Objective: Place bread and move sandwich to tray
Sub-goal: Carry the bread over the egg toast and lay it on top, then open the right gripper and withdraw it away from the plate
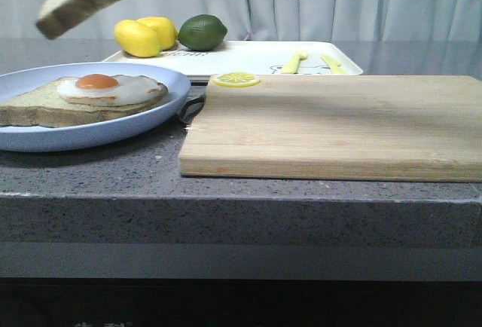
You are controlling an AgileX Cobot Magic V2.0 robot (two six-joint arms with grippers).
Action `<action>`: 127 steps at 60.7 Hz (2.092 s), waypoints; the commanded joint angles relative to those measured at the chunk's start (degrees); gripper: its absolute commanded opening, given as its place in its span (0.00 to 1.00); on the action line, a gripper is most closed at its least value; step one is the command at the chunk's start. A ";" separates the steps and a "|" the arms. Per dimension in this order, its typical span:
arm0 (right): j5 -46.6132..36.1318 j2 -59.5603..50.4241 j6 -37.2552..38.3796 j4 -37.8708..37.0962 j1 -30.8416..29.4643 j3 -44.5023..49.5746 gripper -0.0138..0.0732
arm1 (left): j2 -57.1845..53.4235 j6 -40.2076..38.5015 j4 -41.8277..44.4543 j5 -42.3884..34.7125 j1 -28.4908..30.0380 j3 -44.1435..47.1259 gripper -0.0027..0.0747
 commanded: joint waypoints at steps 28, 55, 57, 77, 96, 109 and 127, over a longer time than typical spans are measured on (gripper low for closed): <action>1.76 10.95 -2.27 9.32 2.39 -6.04 0.21 | 0.78 -0.46 -0.36 -5.12 0.04 -2.21 0.60; 3.55 10.95 -2.22 3.23 2.05 -6.04 0.54 | 0.78 -0.46 -0.36 -5.12 0.04 -2.21 0.60; 3.55 10.95 -2.22 2.95 1.78 -6.04 0.54 | 0.78 -0.46 -0.36 -5.12 0.04 -2.21 0.60; 10.28 10.95 -2.17 0.51 -2.63 -6.04 0.58 | 0.78 -0.46 -0.36 -5.12 0.04 -2.21 0.60; 22.47 7.85 -2.04 -4.41 -10.35 -6.04 0.52 | 0.78 -0.46 -0.36 -5.12 0.04 -2.21 0.60; 25.40 1.13 -2.04 -15.31 -16.05 -6.04 0.09 | 0.78 -0.46 -0.36 -5.12 0.04 -2.21 0.60; 25.55 -8.70 16.13 -60.67 -21.66 -6.10 0.09 | 0.78 -0.46 -0.36 -5.12 0.04 -2.21 0.60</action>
